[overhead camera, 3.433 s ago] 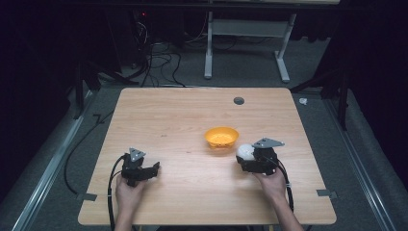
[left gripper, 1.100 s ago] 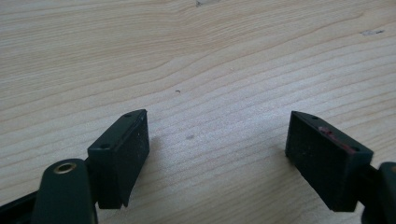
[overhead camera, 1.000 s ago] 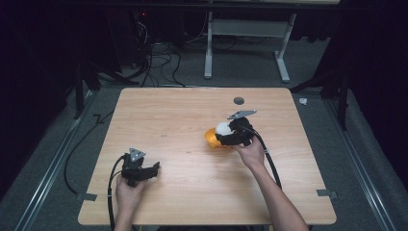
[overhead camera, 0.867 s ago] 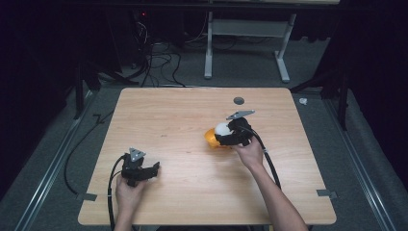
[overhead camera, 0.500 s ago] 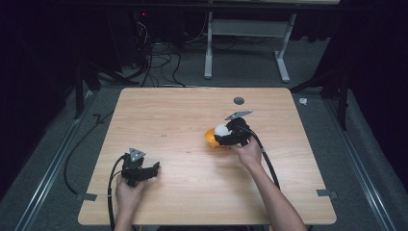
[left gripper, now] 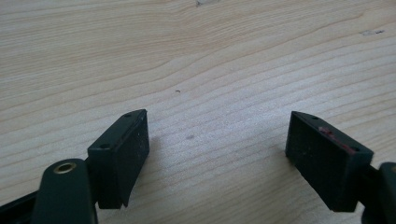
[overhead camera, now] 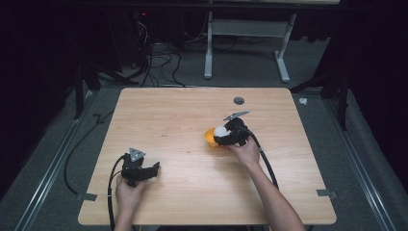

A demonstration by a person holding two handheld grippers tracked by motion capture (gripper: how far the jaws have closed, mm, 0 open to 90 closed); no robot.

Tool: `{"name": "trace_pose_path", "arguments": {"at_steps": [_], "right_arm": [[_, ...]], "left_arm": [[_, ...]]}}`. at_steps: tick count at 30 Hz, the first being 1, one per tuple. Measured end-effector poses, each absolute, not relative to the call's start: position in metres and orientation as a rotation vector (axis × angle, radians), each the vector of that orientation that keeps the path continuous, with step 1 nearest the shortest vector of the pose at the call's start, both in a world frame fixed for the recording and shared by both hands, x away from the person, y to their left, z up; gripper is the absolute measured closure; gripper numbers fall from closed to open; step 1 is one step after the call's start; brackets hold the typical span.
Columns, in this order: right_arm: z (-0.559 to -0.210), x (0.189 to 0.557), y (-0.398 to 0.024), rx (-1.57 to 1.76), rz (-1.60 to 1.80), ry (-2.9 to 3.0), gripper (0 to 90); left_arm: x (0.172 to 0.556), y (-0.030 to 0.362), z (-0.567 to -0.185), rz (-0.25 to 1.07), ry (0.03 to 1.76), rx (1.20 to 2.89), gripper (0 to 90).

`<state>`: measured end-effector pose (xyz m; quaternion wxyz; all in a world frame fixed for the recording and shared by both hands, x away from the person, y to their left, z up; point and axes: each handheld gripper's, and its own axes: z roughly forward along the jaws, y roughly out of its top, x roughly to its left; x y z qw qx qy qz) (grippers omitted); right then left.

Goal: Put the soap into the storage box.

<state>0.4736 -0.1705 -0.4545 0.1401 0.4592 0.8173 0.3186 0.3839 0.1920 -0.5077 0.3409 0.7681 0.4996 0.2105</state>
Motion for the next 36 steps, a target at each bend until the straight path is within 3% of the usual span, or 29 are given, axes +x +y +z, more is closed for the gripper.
{"name": "trace_pose_path", "arguments": {"at_steps": [36], "right_arm": [[-0.4498,0.4702,-0.1795,1.349,1.013,2.332,23.0]], "left_arm": [[0.3840,0.1920,-0.5077,0.548,1.300,1.999,22.0]]}}
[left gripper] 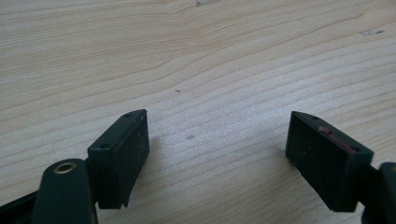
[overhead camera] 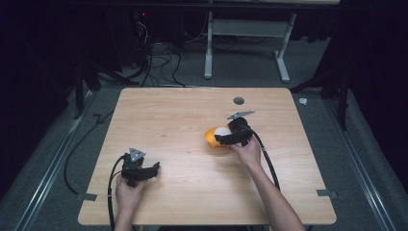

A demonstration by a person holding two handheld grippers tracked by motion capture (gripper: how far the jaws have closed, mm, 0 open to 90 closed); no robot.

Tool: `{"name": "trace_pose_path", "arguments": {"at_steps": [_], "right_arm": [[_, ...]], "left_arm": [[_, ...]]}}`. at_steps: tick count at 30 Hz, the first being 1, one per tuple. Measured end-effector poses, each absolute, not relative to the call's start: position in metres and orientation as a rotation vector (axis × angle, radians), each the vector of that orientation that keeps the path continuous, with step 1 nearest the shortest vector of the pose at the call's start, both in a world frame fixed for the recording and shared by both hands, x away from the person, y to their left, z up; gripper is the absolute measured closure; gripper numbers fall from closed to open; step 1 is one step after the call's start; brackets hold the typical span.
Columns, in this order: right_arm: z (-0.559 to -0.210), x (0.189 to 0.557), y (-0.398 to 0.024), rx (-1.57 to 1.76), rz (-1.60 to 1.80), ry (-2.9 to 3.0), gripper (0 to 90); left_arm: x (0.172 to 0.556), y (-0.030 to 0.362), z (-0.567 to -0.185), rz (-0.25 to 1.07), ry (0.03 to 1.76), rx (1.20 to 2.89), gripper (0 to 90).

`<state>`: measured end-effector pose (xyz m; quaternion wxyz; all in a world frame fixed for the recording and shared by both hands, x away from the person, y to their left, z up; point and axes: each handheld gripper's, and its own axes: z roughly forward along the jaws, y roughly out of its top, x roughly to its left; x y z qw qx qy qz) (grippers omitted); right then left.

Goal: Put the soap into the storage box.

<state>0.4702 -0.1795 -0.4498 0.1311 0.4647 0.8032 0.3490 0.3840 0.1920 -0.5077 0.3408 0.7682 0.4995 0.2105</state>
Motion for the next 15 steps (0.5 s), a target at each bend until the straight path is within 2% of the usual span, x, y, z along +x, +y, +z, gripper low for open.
{"name": "trace_pose_path", "arguments": {"at_steps": [15], "right_arm": [[-0.4443,0.4650,-0.1848,1.327,1.029,2.302,23.5]], "left_arm": [[0.3839,0.1920,-0.5077,0.546,1.299,1.998,22.1]]}}
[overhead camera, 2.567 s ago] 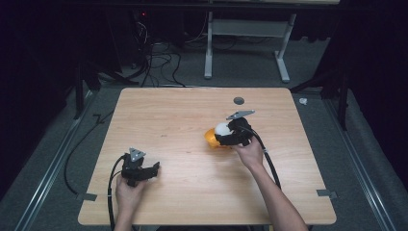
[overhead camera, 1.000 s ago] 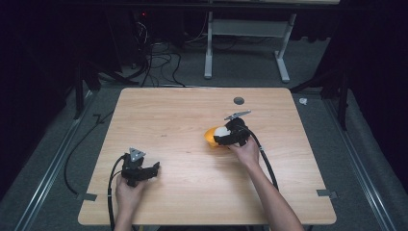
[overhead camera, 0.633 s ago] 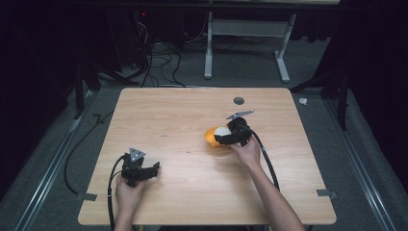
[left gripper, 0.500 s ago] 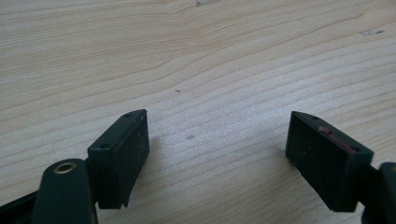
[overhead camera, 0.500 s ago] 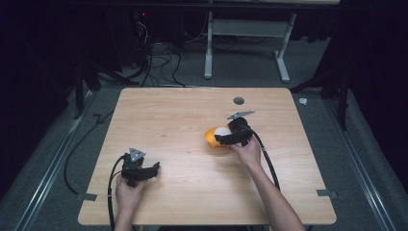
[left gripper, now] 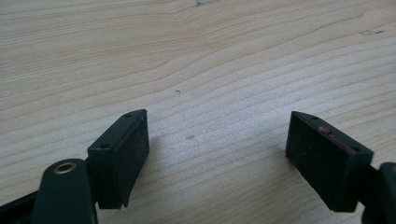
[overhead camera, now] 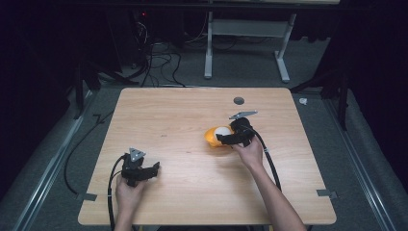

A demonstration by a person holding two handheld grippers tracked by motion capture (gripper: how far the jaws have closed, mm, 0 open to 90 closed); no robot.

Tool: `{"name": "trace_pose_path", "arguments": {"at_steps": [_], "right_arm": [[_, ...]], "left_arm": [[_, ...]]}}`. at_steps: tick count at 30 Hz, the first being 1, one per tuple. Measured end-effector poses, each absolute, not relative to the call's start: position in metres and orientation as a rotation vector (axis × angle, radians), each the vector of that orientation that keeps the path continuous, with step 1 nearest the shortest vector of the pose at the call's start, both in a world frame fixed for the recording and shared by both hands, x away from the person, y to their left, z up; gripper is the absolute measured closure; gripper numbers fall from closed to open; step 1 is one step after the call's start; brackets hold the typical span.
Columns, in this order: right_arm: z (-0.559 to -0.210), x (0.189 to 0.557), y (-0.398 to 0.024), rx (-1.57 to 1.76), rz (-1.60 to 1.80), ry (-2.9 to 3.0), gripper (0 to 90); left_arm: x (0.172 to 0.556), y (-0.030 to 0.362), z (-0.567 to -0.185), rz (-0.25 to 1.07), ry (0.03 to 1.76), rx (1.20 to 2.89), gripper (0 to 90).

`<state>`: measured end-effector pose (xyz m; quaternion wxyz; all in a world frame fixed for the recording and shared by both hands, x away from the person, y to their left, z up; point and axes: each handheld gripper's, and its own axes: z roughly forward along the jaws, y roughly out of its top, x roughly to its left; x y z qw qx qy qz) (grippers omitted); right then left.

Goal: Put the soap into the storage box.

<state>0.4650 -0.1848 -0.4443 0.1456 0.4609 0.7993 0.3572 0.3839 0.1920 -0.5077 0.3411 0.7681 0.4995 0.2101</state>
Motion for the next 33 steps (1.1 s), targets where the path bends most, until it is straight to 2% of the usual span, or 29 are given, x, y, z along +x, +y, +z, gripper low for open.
{"name": "trace_pose_path", "arguments": {"at_steps": [33], "right_arm": [[-0.432,0.453,-0.202,1.336,1.041,2.259,25.6]], "left_arm": [[0.384,0.192,-0.508,0.548,1.300,1.998,22.0]]}}
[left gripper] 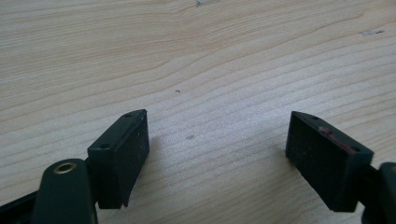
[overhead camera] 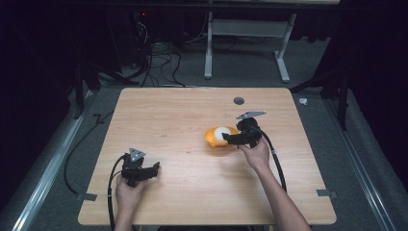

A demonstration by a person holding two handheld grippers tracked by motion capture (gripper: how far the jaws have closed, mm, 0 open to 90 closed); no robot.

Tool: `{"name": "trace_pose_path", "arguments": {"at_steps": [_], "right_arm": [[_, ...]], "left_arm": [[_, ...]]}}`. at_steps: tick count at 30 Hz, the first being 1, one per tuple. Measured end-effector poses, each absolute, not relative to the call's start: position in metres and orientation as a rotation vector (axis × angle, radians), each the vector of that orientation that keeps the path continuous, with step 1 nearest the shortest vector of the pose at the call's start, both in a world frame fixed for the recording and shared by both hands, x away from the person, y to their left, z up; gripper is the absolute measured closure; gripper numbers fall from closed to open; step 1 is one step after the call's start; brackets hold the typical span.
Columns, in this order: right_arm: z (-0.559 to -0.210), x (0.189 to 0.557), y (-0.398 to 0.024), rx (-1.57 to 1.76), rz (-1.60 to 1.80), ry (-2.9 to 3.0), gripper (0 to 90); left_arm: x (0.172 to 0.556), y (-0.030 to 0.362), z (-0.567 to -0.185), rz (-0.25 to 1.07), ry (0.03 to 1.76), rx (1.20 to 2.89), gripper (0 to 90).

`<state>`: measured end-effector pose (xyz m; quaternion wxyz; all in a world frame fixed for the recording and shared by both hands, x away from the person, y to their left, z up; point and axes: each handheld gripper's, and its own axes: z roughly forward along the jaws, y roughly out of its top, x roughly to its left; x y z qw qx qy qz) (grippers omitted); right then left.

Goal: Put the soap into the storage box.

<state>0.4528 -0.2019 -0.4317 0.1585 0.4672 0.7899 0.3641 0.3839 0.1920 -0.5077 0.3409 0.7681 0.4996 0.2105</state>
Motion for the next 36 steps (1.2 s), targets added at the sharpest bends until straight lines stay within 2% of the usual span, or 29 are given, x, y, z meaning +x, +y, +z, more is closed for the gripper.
{"name": "trace_pose_path", "arguments": {"at_steps": [36], "right_arm": [[-0.416,0.435,-0.223,1.337,1.046,2.221,26.0]], "left_arm": [[0.384,0.192,-0.508,0.548,1.300,1.999,22.0]]}}
